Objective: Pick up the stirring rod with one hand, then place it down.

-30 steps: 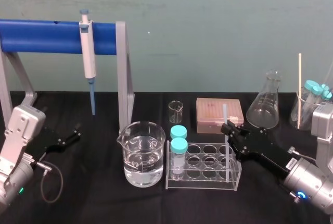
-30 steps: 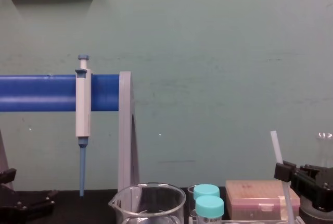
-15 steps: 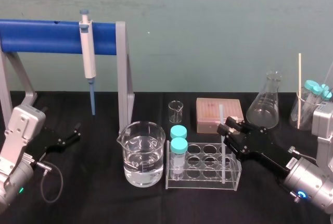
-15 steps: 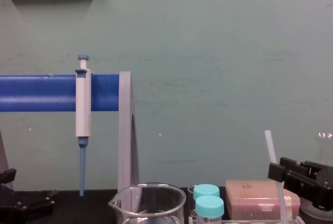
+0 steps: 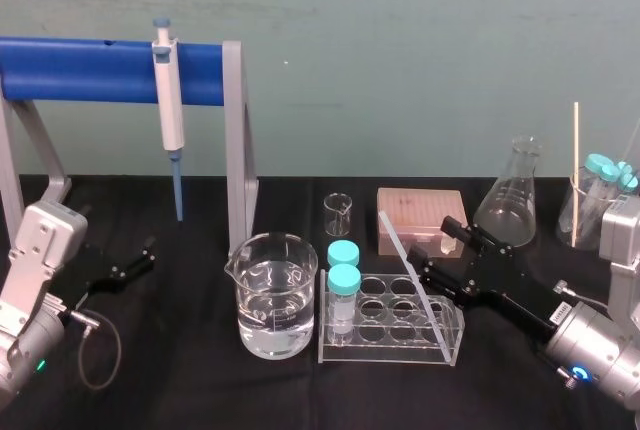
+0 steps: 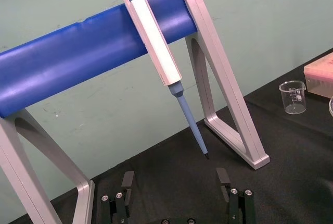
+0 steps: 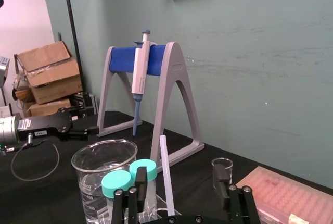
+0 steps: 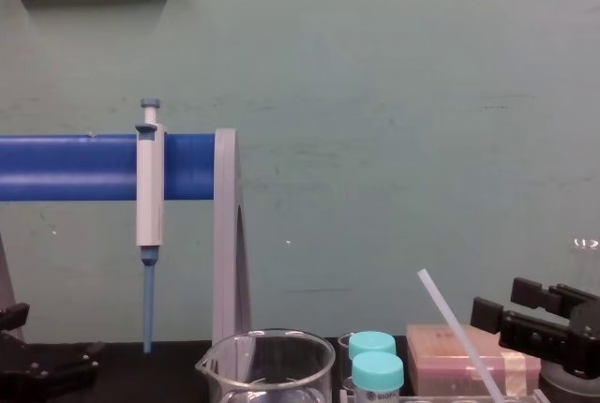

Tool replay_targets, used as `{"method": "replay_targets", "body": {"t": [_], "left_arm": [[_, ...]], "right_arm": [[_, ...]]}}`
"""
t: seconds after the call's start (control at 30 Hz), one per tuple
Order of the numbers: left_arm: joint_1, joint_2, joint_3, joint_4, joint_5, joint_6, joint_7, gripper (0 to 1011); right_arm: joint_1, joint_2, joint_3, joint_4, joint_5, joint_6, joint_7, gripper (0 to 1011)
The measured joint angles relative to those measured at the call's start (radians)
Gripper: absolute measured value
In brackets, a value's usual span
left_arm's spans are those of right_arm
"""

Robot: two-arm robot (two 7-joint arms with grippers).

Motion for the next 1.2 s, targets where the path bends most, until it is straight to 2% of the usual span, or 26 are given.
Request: {"method": "replay_targets", "body": {"t": [0.2,0.3,0.43,0.47,0.53,0.57,0.63,0.67,0.7,0.87,1.2], "left_arm": [[0.0,0.0,0.0,0.0,0.0,0.0,0.0,1000],[0.0,0.0,0.0,0.0,0.0,0.0,0.0,1000],[0.0,0.0,0.0,0.0,0.0,0.0,0.0,1000],[0.0,0.0,0.0,0.0,0.0,0.0,0.0,1000],[0.0,0.0,0.0,0.0,0.0,0.0,0.0,1000],[0.0,0.0,0.0,0.0,0.0,0.0,0.0,1000],[0.0,0.0,0.0,0.0,0.0,0.0,0.0,1000],[0.0,0.0,0.0,0.0,0.0,0.0,0.0,1000],[0.0,0.0,0.0,0.0,0.0,0.0,0.0,1000],[0.0,0.0,0.0,0.0,0.0,0.0,0.0,1000],[0.0,0.0,0.0,0.0,0.0,0.0,0.0,1000]], "right_arm": [[0.0,0.0,0.0,0.0,0.0,0.0,0.0,958],[0.001,0.0,0.004,-0.007,-0.006,0.0,-0.014,1004],[-0.011,-0.013,0.04,-0.033,-0.042,-0.004,-0.115,1004],[-0.021,-0.023,0.061,-0.044,-0.07,-0.004,-0.18,1004],[-0.029,-0.035,0.081,-0.05,-0.098,0.005,-0.255,1004],[-0.038,-0.048,0.097,-0.053,-0.129,0.027,-0.33,1004],[-0.044,-0.06,0.11,-0.052,-0.151,0.059,-0.392,1004],[-0.048,-0.069,0.117,-0.046,-0.163,0.093,-0.432,1004],[-0.049,-0.072,0.12,-0.04,-0.167,0.11,-0.446,1004],[-0.053,-0.092,0.13,-0.009,-0.174,0.196,-0.483,1004],[-0.053,-0.091,0.13,-0.013,-0.174,0.191,-0.484,1004]]}}
